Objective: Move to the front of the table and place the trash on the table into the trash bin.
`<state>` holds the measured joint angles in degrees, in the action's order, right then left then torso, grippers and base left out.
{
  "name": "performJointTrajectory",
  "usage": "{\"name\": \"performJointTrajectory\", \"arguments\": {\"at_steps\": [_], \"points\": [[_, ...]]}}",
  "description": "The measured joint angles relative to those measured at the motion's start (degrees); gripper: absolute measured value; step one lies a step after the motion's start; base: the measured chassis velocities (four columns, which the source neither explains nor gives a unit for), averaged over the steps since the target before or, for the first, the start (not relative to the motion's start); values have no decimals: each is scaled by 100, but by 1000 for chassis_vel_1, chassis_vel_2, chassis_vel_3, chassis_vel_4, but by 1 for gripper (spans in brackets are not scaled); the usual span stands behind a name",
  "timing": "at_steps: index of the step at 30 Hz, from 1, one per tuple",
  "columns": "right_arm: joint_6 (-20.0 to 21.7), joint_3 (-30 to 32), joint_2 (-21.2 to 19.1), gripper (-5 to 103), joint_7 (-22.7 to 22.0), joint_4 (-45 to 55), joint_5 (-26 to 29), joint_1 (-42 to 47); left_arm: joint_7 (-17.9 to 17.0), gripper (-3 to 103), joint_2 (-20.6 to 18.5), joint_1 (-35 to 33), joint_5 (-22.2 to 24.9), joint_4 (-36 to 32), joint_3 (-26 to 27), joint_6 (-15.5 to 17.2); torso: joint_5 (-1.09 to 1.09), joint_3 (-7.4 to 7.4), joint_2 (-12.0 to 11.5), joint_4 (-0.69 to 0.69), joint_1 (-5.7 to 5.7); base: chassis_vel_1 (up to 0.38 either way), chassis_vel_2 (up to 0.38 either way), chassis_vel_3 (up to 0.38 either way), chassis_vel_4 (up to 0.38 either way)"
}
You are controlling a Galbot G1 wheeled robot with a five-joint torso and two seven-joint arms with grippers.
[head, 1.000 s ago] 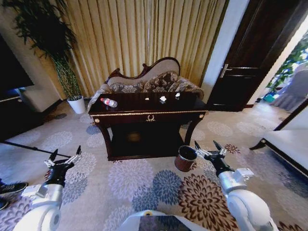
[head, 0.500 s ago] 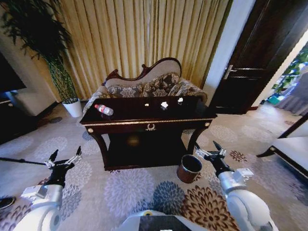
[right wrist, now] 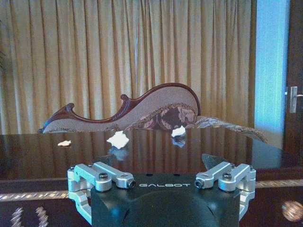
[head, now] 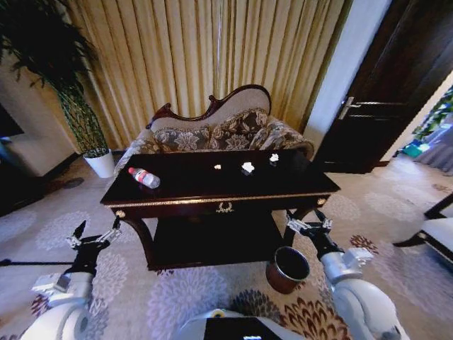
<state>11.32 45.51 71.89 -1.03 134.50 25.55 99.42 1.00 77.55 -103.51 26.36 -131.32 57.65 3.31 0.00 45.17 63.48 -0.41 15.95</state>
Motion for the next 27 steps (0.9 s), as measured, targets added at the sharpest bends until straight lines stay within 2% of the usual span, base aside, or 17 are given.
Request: {"name": "performJointTrajectory", "arguments": {"at_steps": [7,14,18,20,22,23,25,27], "points": [[-11,-3,-3,100,-8,1,8,-6,0,100,-2,6,1,-32,1,2,0,0,0,0,0,-176,176,177,-194],[128,-1,-220,100,-41,-36,206,-179,-3,100,-41,8,20,-160,55,112,0,1,-1,0,2,-53,40,42,-46],[412,-74,-471,100,-152,-94,598,-383,-45,100,-123,45,43,-204,118,225,0,-2,2,-1,-3,0,0,0,0],[646,-165,-747,100,-275,-245,916,-696,-70,100,-140,49,77,-222,149,260,1,-2,3,-1,-4,0,0,0,0],[701,-190,-823,100,-304,-295,1003,-795,-74,100,-134,44,86,-226,155,260,2,-2,2,-1,-4,0,0,0,0],[881,-265,-1040,100,-435,-439,1275,-1098,-76,100,-124,18,140,-227,167,260,2,0,1,0,-2,0,0,0,0],[959,-304,-1162,100,-514,-515,1447,-1283,-73,100,-124,15,165,-224,175,258,2,0,0,0,-2,0,0,0,0],[1152,-413,-1562,100,-661,-817,1870,-1853,-74,100,-129,37,200,-161,204,253,0,1,0,3,0,0,0,0,0]]}}
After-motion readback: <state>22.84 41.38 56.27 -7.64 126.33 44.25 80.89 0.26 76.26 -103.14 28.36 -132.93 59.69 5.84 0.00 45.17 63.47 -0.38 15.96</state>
